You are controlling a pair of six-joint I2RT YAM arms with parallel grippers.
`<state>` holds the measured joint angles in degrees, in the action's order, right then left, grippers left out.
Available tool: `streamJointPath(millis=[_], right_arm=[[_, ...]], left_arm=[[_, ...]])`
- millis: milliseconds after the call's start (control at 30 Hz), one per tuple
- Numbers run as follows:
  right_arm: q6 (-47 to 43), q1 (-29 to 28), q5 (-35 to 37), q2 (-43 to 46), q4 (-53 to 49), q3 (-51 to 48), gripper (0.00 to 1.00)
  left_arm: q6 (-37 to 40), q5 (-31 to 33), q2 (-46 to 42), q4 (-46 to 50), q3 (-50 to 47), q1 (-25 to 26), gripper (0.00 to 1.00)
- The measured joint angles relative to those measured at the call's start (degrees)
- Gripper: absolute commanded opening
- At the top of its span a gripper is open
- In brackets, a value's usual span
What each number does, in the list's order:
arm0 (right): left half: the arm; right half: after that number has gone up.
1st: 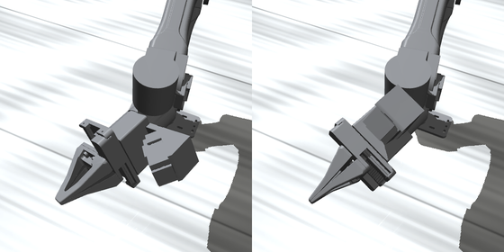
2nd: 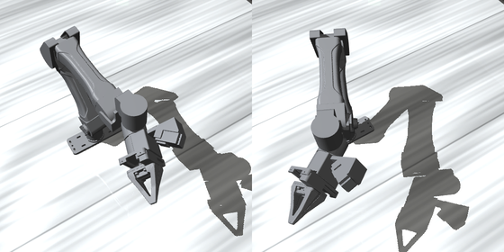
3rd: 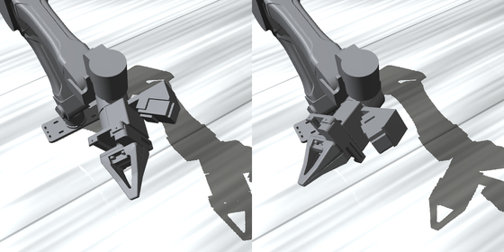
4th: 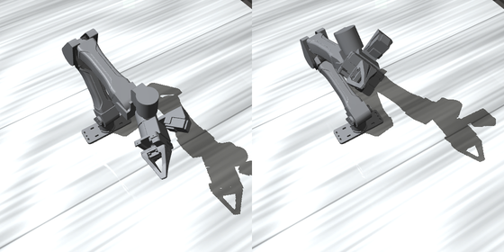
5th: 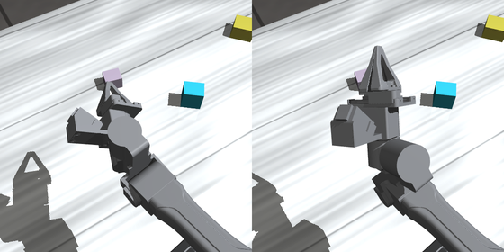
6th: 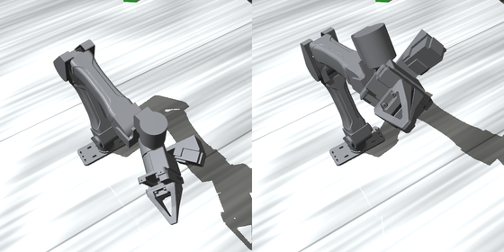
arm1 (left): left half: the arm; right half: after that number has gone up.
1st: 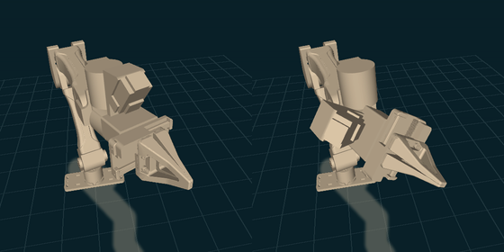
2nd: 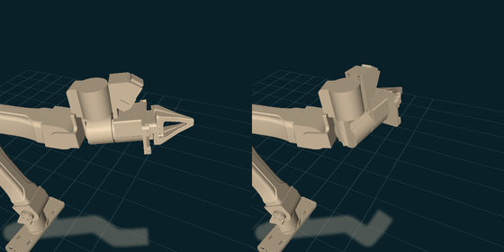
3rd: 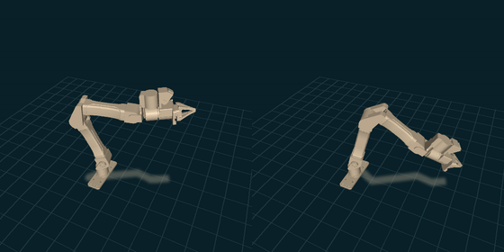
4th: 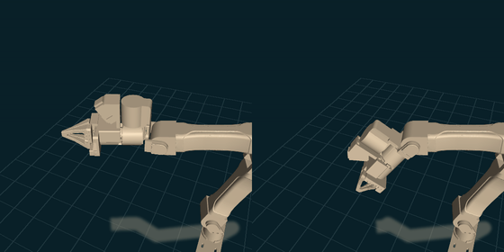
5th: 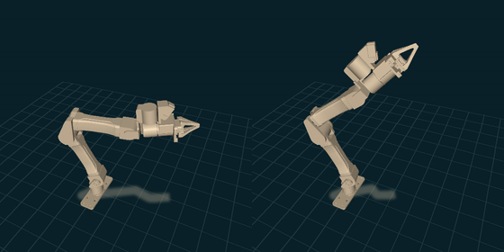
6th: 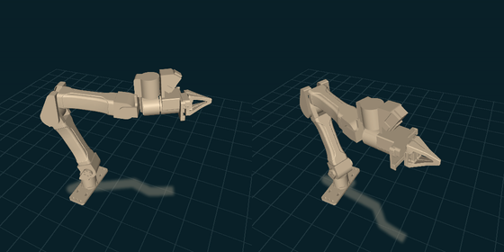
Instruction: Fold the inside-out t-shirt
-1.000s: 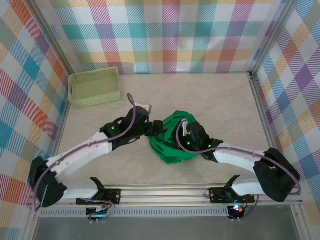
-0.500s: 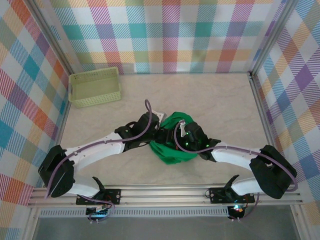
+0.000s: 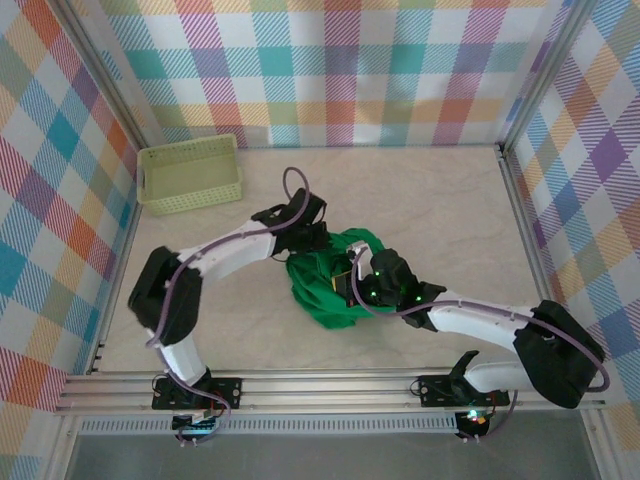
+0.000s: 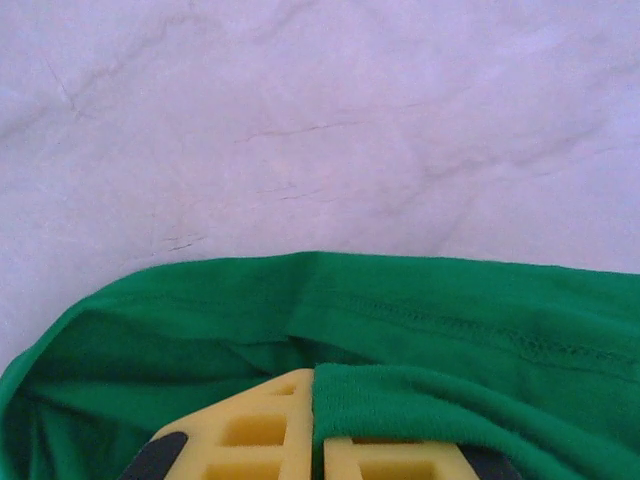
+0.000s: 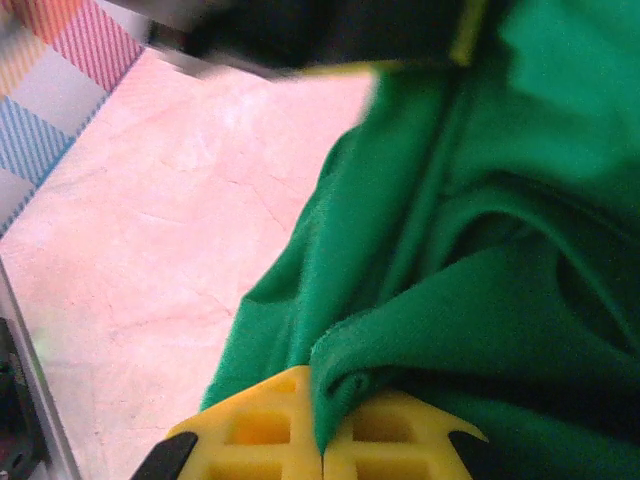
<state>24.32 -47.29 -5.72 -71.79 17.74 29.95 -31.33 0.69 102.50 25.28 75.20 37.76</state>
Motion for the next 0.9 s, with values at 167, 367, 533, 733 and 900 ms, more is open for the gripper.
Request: streamJointPath(millis=[167, 367, 533, 733, 900], right_arm=[[-0.09, -0.02, 0.33, 5.35, 0.04, 0.00, 0.00], [-1.49, 0.07, 7.21, 12.02, -4.85, -0.02, 0.00], [-2.56, 0.46, 10.93, 14.43, -7.15, -0.02, 0.00], [-1.51, 0.50, 11.76, 12.00, -6.14, -1.92, 0.00], [-0.57, 0.70, 12.28, 9.29, -6.29, -1.88, 0.00]], left_arm=[[0.02, 0.33, 10.91, 6.36, 3.28, -0.74, 0.10], [0.70, 1.40, 8.87, 6.01, -0.35, -0.79, 0.21], [0.94, 2.16, 0.92, 3.13, -10.32, -0.61, 0.49], [0.68, 5.05, -15.23, -1.27, -18.62, 4.96, 0.70], [0.70, 3.02, -21.42, -10.32, -23.30, 12.17, 0.77]])
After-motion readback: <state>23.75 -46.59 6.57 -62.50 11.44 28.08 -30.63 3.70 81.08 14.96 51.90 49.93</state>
